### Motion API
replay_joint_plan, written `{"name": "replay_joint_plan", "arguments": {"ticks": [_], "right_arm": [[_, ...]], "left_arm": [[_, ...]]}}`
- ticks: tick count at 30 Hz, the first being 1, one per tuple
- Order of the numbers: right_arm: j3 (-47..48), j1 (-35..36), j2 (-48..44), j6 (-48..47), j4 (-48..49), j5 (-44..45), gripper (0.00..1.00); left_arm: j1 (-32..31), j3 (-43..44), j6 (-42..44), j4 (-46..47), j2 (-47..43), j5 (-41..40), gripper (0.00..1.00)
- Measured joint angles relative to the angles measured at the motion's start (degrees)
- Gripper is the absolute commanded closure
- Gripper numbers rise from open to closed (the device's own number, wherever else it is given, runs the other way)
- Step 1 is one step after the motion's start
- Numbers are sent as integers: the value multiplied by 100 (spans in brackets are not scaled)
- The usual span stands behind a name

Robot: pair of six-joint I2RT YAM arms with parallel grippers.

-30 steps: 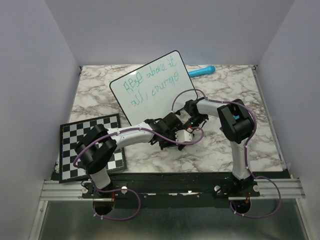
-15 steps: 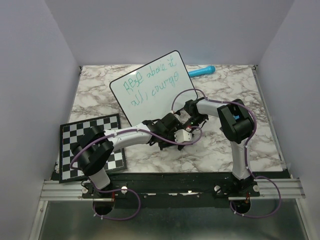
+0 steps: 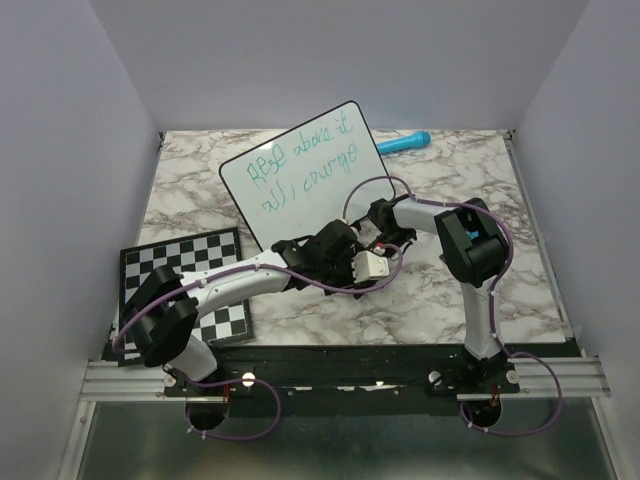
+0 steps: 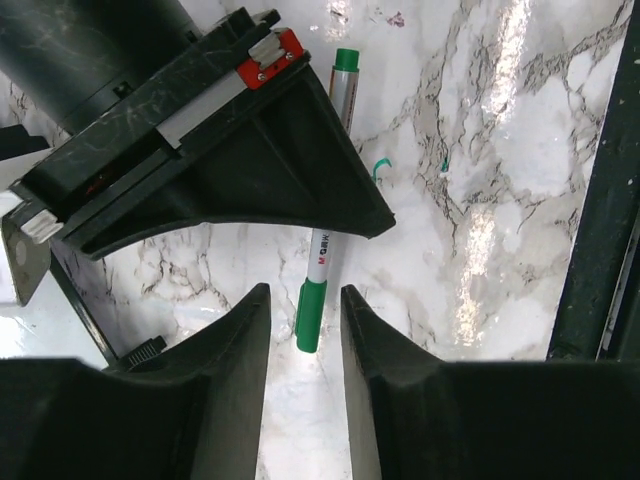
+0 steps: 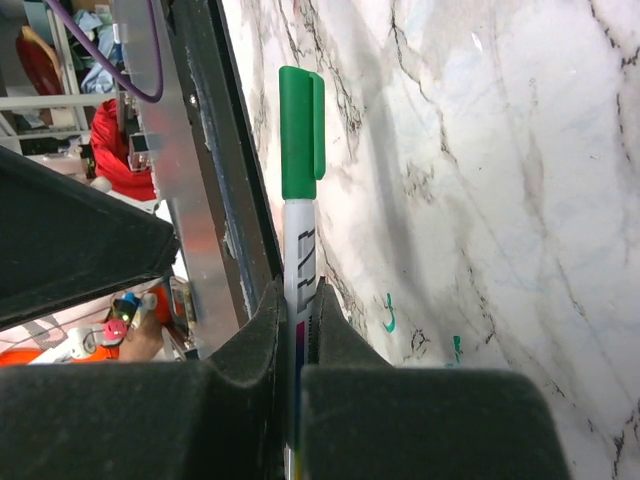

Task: Write a sentence on the whiteboard
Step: Insert the whiteboard marker without the cap into the pen cap.

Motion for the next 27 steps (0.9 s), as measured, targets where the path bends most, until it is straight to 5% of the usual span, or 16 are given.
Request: {"name": "replay_joint_plan", "arguments": {"ticks": [5, 9, 16, 22, 27], "right_arm": [[0, -39, -4, -149, -9, -46, 99], [0, -66, -63, -315, -50, -83, 99], [0, -72, -332, -616, -138, -197, 99], [0, -74, -343, -951, -437, -385, 99], [0, -74, -356, -1147, -632, -496, 99]], "left_arm": [[4, -7, -31, -11, -179, -7, 22], [7, -289, 74, 39, -699, -22, 9], [98, -1320, 315, 219, -1746, -59, 5], [129, -1598, 400, 466, -1639, -144, 7], [131, -1484, 455, 756, -1167, -155, 19]]}}
